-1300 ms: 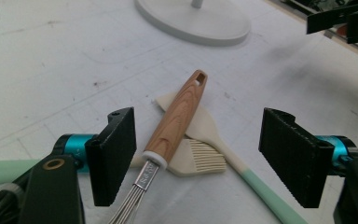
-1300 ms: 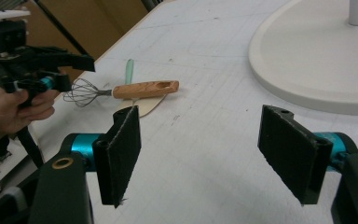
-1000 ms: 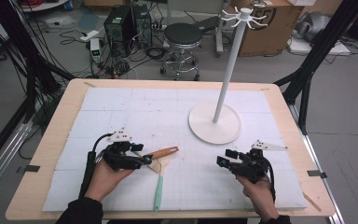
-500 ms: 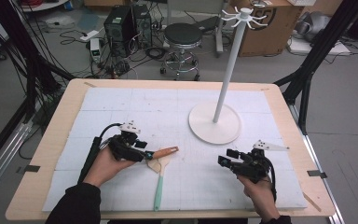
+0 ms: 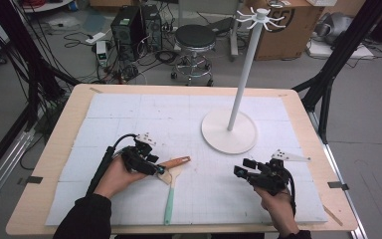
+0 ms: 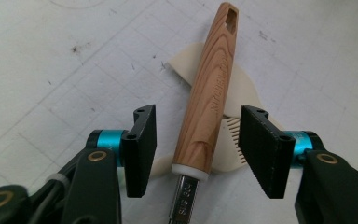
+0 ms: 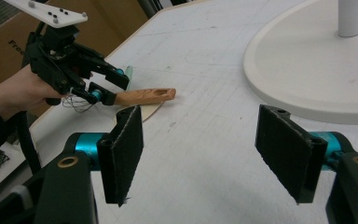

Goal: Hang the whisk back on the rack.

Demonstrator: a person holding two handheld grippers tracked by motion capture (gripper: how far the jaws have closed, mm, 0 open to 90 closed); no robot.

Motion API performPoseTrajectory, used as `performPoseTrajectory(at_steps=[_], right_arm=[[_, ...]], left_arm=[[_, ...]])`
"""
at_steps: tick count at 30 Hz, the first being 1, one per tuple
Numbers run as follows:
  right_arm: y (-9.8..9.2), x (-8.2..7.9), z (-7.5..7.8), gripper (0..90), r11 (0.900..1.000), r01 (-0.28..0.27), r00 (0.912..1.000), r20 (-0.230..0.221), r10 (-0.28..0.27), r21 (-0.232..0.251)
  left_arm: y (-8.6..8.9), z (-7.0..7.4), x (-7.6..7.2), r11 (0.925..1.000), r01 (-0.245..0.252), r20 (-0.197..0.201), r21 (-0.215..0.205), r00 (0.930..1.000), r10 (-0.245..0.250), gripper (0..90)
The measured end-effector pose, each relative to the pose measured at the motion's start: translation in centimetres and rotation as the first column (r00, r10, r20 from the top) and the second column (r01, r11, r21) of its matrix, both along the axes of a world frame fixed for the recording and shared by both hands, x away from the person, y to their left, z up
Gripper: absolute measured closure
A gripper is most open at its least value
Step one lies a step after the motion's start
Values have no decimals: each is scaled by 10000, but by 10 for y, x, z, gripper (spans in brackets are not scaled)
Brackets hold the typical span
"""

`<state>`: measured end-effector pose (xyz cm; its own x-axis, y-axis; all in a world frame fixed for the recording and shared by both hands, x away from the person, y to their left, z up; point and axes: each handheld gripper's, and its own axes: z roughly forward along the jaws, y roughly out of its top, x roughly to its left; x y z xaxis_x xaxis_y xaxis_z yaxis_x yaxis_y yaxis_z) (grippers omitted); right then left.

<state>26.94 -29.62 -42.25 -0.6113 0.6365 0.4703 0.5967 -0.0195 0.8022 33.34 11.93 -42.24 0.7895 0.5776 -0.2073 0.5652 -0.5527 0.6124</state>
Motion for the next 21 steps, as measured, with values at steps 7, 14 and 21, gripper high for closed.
performPoseTrajectory(at_steps=[7, 14, 21], right_arm=[[-1, 0, -1, 313, 10000, 30, 10000, -44, -30, -25], [-3, 1, -2, 314, 9999, 149, 9999, 23, -149, -22], [-3, 0, -2, 316, 9998, 189, 9998, -19, -189, -57]], left_arm=[[-5, -6, 1, 9989, 320, -199, 352, 9993, -313, 514], [-8, -8, -1, 9969, 545, -186, 567, 9984, -535, 543], [-9, -8, -2, 9961, 598, -215, 647, 9981, -585, 587]])
